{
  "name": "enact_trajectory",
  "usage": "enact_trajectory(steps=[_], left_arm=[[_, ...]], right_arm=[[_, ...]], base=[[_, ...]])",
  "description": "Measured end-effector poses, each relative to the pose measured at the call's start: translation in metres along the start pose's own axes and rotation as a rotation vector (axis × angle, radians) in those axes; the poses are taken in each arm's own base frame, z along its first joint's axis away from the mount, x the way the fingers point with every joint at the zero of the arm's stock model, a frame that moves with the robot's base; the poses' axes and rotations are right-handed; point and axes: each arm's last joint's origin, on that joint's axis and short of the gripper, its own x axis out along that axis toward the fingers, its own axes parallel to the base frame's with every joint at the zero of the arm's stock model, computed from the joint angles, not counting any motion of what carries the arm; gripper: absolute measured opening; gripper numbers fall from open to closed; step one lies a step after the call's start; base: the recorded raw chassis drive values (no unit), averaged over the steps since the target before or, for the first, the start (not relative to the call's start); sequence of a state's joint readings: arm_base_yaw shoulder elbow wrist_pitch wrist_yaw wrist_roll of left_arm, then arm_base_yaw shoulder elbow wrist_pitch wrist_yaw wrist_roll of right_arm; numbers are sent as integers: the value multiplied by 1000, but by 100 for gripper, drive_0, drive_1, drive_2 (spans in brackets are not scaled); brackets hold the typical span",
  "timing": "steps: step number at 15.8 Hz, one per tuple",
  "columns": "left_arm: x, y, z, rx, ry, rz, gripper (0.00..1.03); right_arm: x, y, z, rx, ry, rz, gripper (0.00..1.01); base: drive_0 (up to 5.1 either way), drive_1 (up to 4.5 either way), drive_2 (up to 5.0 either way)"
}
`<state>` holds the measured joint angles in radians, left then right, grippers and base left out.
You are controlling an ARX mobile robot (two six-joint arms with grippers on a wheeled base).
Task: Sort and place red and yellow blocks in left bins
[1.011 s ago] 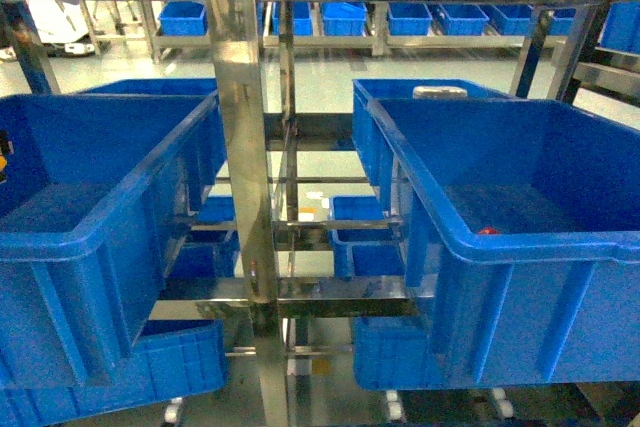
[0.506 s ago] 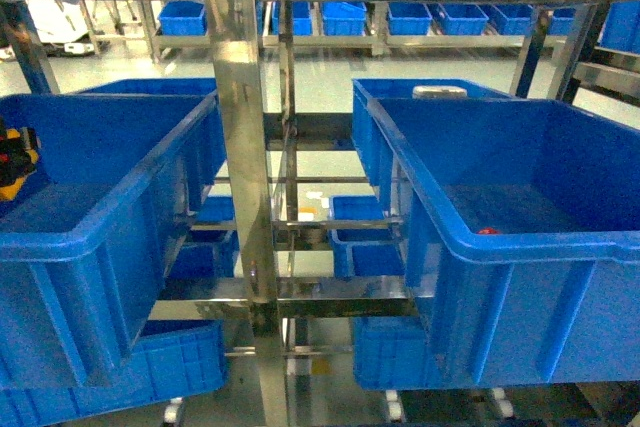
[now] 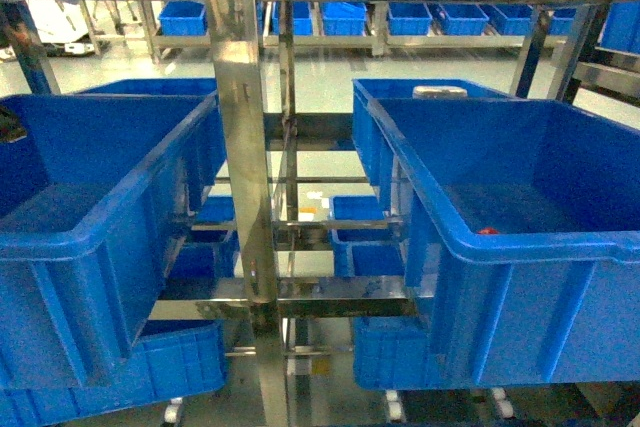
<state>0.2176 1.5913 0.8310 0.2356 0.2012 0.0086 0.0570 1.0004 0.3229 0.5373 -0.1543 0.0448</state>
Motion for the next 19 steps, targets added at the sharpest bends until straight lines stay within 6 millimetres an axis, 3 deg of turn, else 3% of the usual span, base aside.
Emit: enact_trajectory(steps=[4,6,10,11,13,14,16,17,19], left_arm=[[-63,-27,6,-25,-11,-69,98],[-88,-45,17,-13,-95,-138,98],[-85,-42,14,-28,-75,-124,98],[-83,-44,14,12,-217,-91,93],[-94,-47,-25,73,-435,-21,66],[-99,-48,-33,81,-475,-21,56],[-115,-52,-47,83,-530,-16,29],[-118,-60,-63,84,-505,-19,15],[-122,-60,-76,87,-492,-28,2]], right_arm=[[0,0,0,0,0,0,98],[0,0,0,0,0,0,98],[0,0,1,-1,-8,-3,98],[-3,1,-1,-30,-121,-118,85],[-22,-9,-17,-36,-132,-203,57],[-27,-11,-19,-39,-135,-213,48],[-38,-9,-26,-43,-140,-209,21],[-44,-8,-30,-43,-135,-209,6],[-50,-7,-33,-47,-140,-208,2]], base=[[0,0,0],[0,0,0],[0,0,0],[0,0,0],[0,0,0],[0,0,0],[0,0,0],[0,0,0],[0,0,0]])
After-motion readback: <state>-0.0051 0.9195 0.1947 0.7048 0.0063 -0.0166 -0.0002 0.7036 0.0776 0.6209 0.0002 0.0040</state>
